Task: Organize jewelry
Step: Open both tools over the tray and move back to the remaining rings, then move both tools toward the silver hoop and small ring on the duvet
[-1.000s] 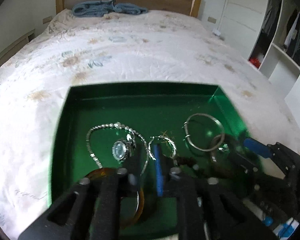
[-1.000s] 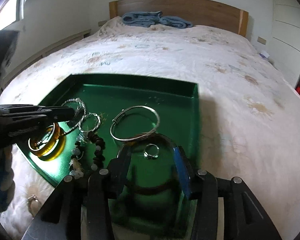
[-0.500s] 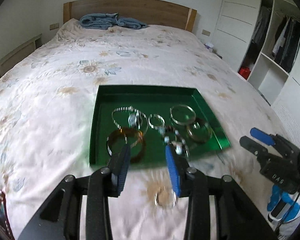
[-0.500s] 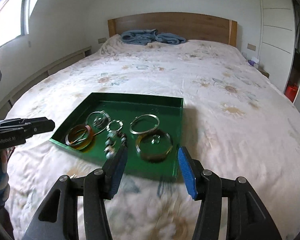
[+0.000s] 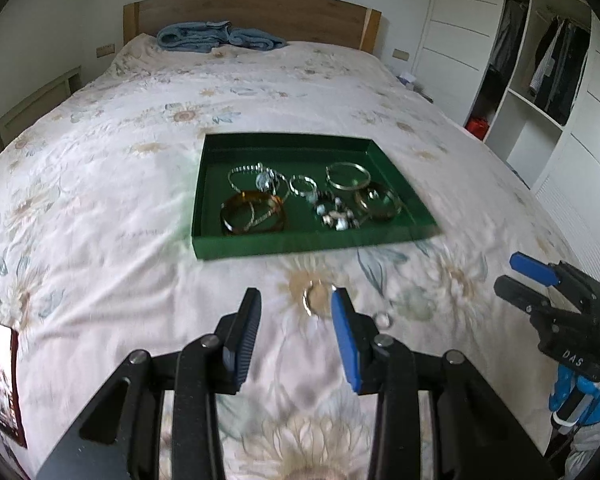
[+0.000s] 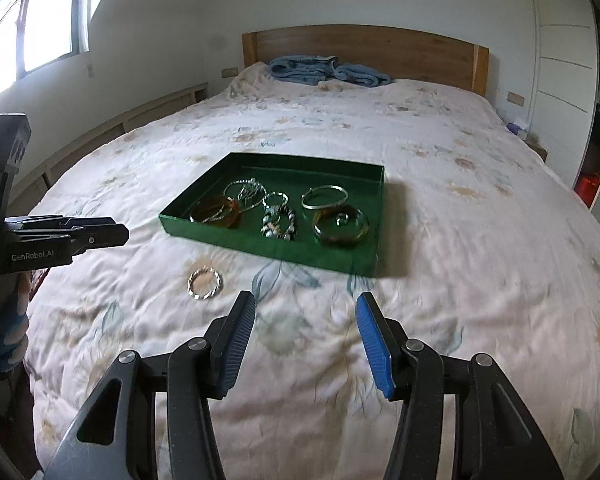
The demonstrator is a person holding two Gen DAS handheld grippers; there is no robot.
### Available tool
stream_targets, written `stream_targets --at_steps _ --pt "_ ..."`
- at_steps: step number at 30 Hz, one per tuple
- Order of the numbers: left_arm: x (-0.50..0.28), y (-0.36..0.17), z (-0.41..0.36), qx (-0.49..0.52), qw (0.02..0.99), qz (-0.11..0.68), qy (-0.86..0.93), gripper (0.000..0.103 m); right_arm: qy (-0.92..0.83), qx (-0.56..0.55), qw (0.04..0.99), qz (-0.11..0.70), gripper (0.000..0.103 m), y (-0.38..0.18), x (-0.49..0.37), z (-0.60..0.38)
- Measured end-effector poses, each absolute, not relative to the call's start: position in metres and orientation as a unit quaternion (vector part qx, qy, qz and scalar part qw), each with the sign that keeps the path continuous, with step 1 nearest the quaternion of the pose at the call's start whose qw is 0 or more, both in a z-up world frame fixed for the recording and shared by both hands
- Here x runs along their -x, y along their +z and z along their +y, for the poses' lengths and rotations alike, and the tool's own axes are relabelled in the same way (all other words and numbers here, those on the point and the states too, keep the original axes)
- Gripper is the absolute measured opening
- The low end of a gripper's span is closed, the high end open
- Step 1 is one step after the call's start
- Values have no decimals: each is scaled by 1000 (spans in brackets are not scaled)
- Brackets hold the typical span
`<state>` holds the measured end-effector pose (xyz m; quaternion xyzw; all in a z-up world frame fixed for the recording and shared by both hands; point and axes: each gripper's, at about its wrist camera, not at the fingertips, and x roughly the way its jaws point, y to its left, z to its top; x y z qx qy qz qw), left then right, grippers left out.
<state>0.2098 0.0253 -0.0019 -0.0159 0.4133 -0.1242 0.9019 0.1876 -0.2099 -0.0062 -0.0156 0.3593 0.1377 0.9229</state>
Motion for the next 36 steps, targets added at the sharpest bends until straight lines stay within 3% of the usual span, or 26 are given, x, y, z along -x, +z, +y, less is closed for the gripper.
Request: stream_targets --at_steps 9,36 --pt "-193 -23 35 24 893 432 -126 35 134 6 922 364 52 -12 -177 -219" --pt "-170 -30 36 -18 921 385 -49 35 163 -3 911 379 52 -41 -171 -203"
